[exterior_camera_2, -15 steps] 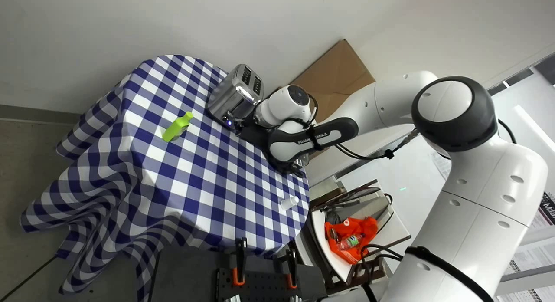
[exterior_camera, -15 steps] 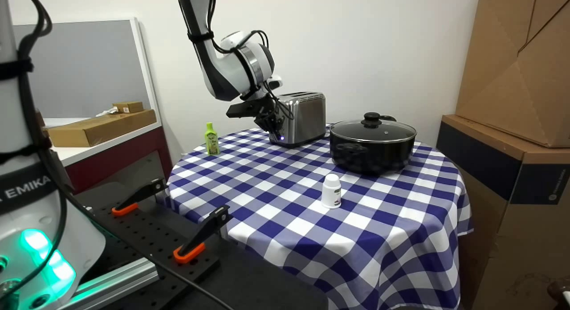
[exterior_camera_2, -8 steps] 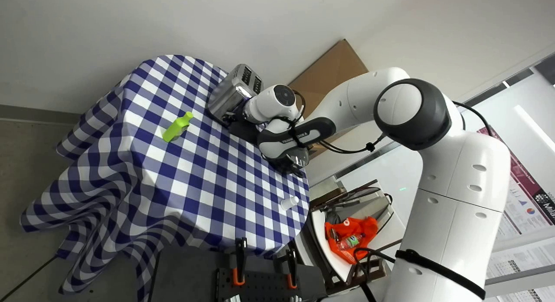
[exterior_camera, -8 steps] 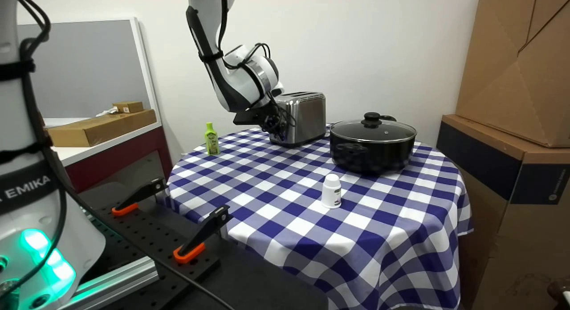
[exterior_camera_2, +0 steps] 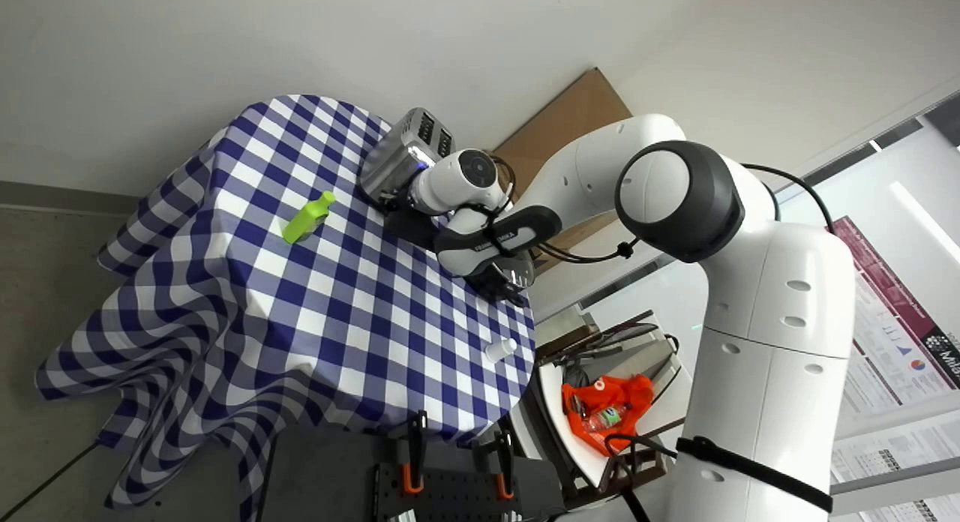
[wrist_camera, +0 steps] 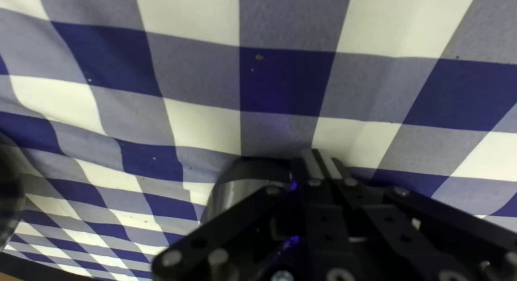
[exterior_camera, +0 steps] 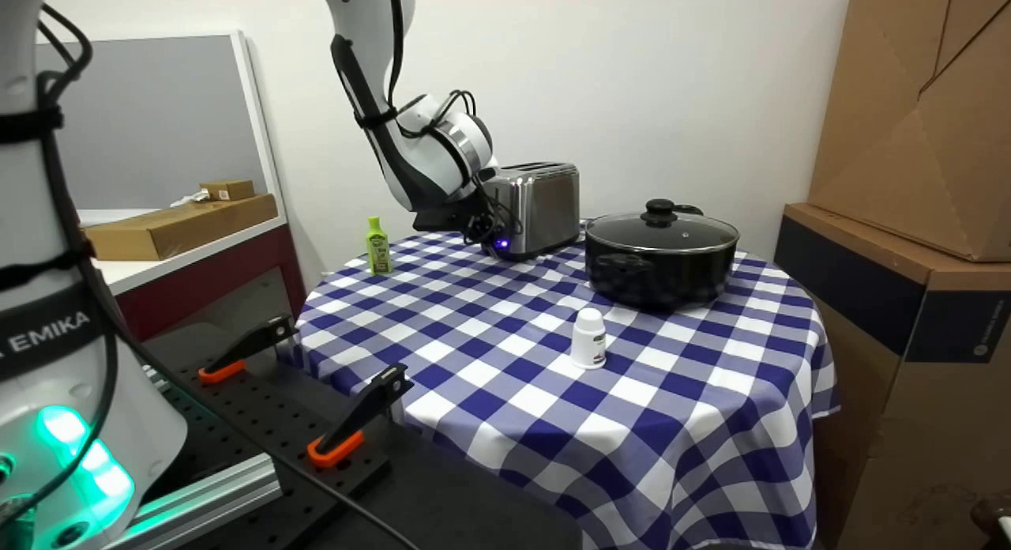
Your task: Push the lever of the toaster up
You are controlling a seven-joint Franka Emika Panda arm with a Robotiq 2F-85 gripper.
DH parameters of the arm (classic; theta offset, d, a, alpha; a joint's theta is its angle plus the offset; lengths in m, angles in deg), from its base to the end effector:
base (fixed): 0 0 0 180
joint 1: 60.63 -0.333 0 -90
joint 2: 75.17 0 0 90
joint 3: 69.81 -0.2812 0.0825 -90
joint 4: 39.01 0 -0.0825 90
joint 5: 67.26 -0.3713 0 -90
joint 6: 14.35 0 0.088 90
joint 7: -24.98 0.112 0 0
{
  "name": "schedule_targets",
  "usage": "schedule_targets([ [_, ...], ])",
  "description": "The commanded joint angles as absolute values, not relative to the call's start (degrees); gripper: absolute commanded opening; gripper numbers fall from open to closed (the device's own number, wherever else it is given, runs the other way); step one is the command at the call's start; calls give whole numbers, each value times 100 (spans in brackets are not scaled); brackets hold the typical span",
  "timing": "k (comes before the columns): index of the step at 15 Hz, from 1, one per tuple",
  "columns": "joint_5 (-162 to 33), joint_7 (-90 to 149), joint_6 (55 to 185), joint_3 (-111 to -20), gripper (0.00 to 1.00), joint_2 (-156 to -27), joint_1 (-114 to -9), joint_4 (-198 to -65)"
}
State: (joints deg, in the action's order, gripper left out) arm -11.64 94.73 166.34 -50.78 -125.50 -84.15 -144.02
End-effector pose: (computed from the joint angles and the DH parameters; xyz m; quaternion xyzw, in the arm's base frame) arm 0.5855 0.1236 0.0722 0.9663 0.0047 0.2487 0.0656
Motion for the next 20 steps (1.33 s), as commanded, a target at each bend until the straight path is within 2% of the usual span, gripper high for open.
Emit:
schedule_targets([
  [1, -1204, 9529, 16834, -5084, 0, -12720, -8385, -14192],
  [6, -1359, 9172, 16567, -5852, 0, -12464, -7754, -14436],
  [13, -1827, 8285, 15624, -7534, 0, -12228, -6286, -14520],
  [20, -4936, 5829, 14867, -7238, 0, -12077, -6761, -14276],
])
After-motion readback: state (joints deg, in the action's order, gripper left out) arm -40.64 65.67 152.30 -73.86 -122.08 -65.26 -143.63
